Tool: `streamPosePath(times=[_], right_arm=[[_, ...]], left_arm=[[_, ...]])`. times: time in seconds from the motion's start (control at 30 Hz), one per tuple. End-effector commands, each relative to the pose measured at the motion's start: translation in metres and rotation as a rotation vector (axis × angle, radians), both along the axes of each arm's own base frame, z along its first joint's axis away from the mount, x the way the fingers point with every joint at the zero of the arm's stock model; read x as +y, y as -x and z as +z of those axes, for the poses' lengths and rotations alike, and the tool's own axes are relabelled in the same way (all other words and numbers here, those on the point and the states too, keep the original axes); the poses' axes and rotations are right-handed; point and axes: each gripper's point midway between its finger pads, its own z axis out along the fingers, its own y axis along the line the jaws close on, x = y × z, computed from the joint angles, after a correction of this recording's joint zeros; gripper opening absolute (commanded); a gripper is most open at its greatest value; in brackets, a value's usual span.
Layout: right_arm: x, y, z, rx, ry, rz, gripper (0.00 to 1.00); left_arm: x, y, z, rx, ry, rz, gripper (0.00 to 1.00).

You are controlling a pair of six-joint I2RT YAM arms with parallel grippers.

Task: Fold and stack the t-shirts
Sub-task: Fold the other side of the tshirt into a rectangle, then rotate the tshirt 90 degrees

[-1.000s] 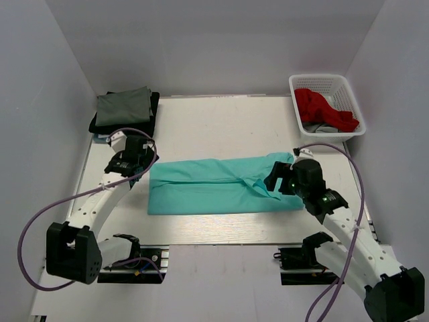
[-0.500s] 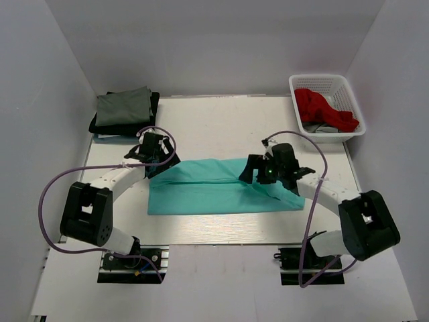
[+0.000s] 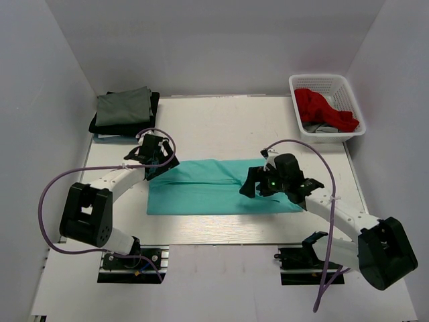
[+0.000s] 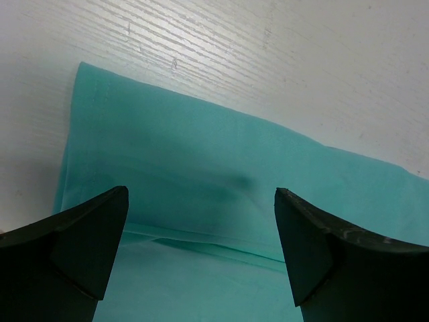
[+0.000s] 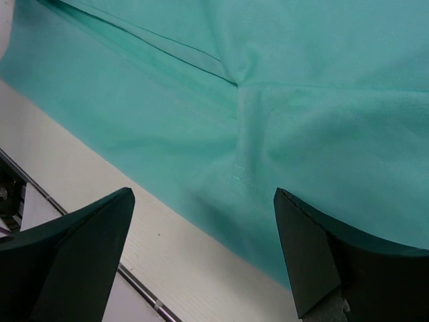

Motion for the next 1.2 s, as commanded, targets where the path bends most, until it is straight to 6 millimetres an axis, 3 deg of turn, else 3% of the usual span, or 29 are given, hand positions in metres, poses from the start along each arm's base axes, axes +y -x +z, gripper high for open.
streamPosePath(times=[0.0,0.17,0.33,0.5,0.57,0.7,0.77,0.8,0.87,0.9,0.93,1.0,1.03,1.07,1.1,1.17], right_arm=[[0.004,-0.012,0.026,-0.080,-0.014,0.010,0.90],[0.021,-0.019,0.044,-0.133,-0.115,0.046,0.90],[0.037,-0.018,0.042,-0.101,-0.180,0.102,0.90],[0.032,-0.019,-0.003,0.016,-0.119,0.050,0.90],[0.025,-0.023,-0.024,0.060,-0.069,-0.004,0.90],[0.014,-0.020,-0.062,0.160,0.018,-0.050,0.90],[0.013,-0.024,-0.069,0.172,0.039,-0.060,0.90],[0.009,-0.022,-0.082,0.206,0.074,-0.070,0.90],[0.009,-0.038,-0.081,0.178,0.105,-0.085,0.90],[0.006,-0.043,-0.092,0.205,0.136,-0.103,0.90],[0.013,-0.065,-0.077,0.164,0.135,-0.112,0.90],[0.015,-0.077,-0.089,0.172,0.172,-0.114,0.90],[0.030,-0.103,-0.076,0.125,0.144,-0.096,0.90],[0.034,-0.114,-0.075,0.115,0.141,-0.095,0.90],[0.047,-0.135,-0.058,0.070,0.111,-0.075,0.90],[0.071,-0.161,-0.063,0.053,0.069,-0.031,0.90]], left_arm=[[0.001,0.001,0.012,-0.042,-0.002,-0.003,1.00],[-0.005,0.000,0.014,-0.045,0.025,-0.023,1.00],[-0.008,0.000,0.011,-0.040,0.033,-0.042,1.00],[-0.008,-0.002,0.005,-0.030,0.024,-0.049,1.00],[-0.002,0.004,-0.008,0.010,-0.001,-0.025,1.00],[0.017,0.041,-0.046,0.133,-0.060,0.027,1.00],[0.022,0.054,-0.054,0.163,-0.069,0.054,1.00],[0.027,0.066,-0.061,0.191,-0.082,0.066,1.00],[0.029,0.079,-0.067,0.230,-0.074,0.083,1.00],[0.029,0.088,-0.073,0.255,-0.071,0.078,1.00],[0.024,0.096,-0.077,0.282,-0.036,0.067,1.00],[0.014,0.118,-0.088,0.342,-0.001,0.033,1.00],[0.000,0.130,-0.088,0.381,0.038,-0.002,1.00],[-0.007,0.143,-0.090,0.423,0.056,-0.037,1.00],[-0.013,0.155,-0.093,0.469,0.062,-0.044,1.00],[-0.034,0.185,-0.090,0.564,0.096,-0.113,1.00]])
